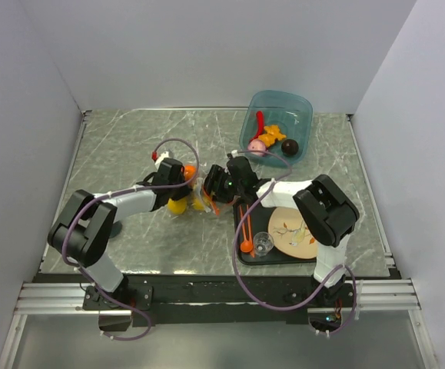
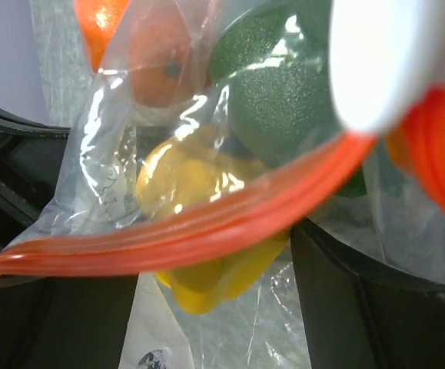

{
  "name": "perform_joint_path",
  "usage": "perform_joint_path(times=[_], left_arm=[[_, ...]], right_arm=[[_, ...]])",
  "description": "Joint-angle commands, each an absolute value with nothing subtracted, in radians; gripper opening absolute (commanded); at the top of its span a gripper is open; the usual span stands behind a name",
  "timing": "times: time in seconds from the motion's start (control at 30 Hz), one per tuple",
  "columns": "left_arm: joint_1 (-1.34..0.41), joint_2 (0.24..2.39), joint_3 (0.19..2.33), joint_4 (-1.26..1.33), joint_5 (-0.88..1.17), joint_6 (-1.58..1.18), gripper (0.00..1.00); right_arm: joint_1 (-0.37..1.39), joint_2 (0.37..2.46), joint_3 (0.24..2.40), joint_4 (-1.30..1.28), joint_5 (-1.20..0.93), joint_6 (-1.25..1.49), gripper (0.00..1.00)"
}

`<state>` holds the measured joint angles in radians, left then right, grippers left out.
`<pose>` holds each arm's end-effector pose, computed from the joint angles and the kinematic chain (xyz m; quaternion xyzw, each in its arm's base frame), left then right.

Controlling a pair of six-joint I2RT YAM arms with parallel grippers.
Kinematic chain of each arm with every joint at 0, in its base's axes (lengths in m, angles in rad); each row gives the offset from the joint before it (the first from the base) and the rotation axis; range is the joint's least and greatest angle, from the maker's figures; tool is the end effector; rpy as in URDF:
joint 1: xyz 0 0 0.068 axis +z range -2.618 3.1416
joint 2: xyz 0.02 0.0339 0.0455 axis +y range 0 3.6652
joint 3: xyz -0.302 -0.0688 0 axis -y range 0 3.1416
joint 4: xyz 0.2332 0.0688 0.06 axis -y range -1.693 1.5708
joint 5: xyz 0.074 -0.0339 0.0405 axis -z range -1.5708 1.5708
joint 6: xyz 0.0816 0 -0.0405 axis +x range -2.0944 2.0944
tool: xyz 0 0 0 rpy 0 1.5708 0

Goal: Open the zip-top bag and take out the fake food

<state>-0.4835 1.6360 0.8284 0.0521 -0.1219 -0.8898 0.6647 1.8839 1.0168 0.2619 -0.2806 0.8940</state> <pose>0.3207 -0.1572 0.1815 -0.2085 0.8926 -0.2076 0.3415 0.3284 0.2861 0.1751 0.0358 0.8787 0.4112 0.2400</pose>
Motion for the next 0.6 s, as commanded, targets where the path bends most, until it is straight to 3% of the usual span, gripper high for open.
perform_joint_path(times=[0.0, 0.57], left_arm=[[-0.46, 1.603, 0.769, -0.026, -0.156, -0.911, 0.01], [-0.413, 1.559, 0.727, -0.017, -0.169, -0.95, 0.01]], right_arm=[[0.676, 1.787, 1.028, 0.229, -0.216, 0.851, 0.4], [0.675, 1.605, 0.957, 0.115, -0.159, 0.765, 0.39]])
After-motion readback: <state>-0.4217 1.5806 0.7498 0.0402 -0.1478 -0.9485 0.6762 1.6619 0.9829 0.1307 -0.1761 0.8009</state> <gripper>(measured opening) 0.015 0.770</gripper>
